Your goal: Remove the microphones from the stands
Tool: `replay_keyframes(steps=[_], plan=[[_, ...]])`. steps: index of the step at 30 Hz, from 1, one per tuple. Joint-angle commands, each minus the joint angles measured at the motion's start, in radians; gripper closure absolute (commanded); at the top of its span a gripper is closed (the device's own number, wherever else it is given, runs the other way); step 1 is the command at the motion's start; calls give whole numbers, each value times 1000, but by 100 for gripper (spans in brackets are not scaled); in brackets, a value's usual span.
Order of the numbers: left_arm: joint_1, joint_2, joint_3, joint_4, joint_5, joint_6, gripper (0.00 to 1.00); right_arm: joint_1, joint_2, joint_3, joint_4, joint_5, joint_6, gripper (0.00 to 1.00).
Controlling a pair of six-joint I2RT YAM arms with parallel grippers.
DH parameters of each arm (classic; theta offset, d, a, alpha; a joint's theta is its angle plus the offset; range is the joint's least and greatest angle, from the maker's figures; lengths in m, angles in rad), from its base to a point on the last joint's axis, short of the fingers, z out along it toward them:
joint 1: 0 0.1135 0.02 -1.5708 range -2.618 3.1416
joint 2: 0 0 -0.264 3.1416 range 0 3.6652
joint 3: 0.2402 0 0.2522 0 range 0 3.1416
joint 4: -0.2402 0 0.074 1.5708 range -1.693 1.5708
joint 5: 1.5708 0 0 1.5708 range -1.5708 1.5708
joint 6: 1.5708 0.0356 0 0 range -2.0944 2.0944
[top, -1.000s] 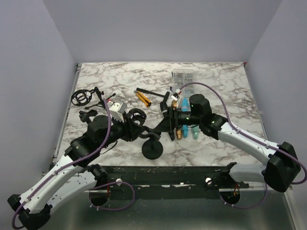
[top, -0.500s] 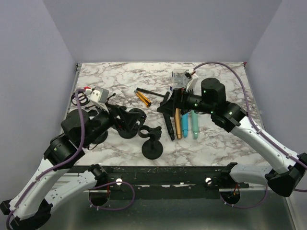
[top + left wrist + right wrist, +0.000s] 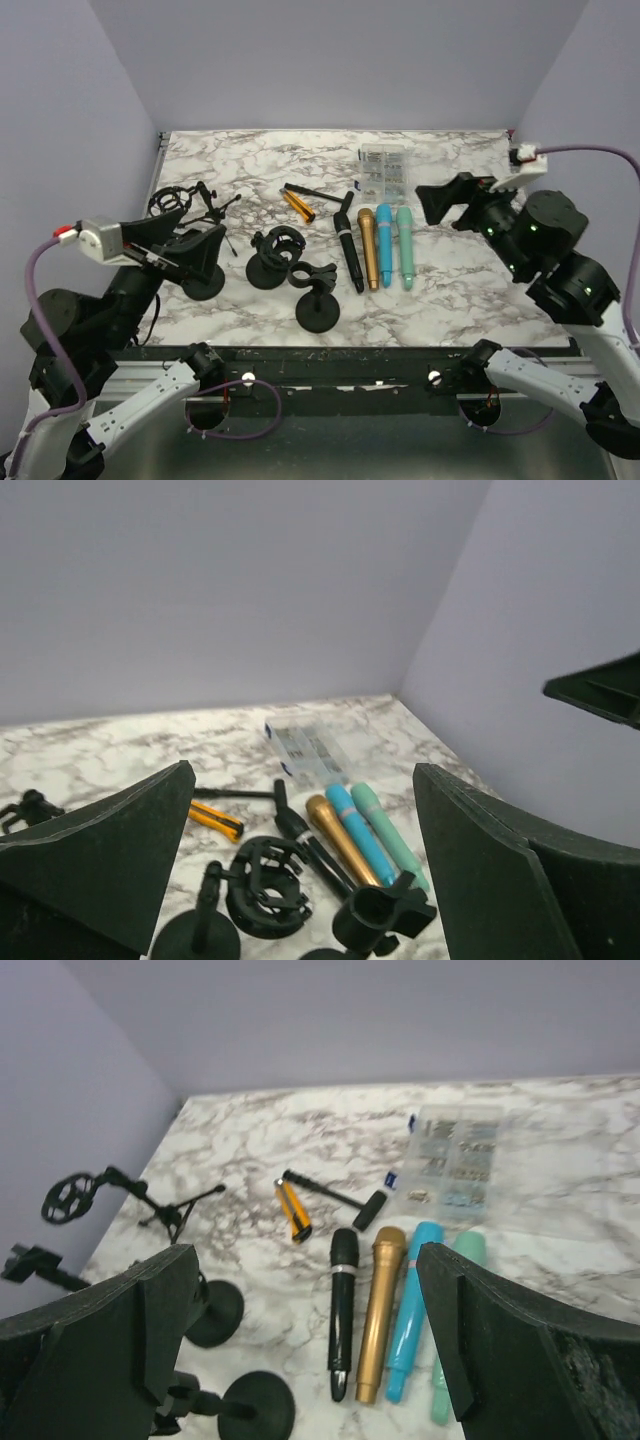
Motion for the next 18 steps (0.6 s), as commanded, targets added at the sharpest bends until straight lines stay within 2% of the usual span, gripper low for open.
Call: replay_keyframes(steps=[1,10,13,14,17,18], plan=[[-1,-62,-19,65,-139,103,5,3,-103,-32,29,247,-64,0],[0,-115,-66,88,-199,115,5,3,-180,-38,23,403,-61,0],[0,-122,-73,82,-206,104,5,3,-199,-48,17,380,-42,0],[-1,-122,-73,80,-203,99,5,5,-206,-72,53,359,-89,0],[0,-124,-73,77,-195,95,5,2,-160,-26,-25,456,-26,0],[-1,-126,-72,78,-195,92,5,4,-150,-6,-57,436,-22,0]])
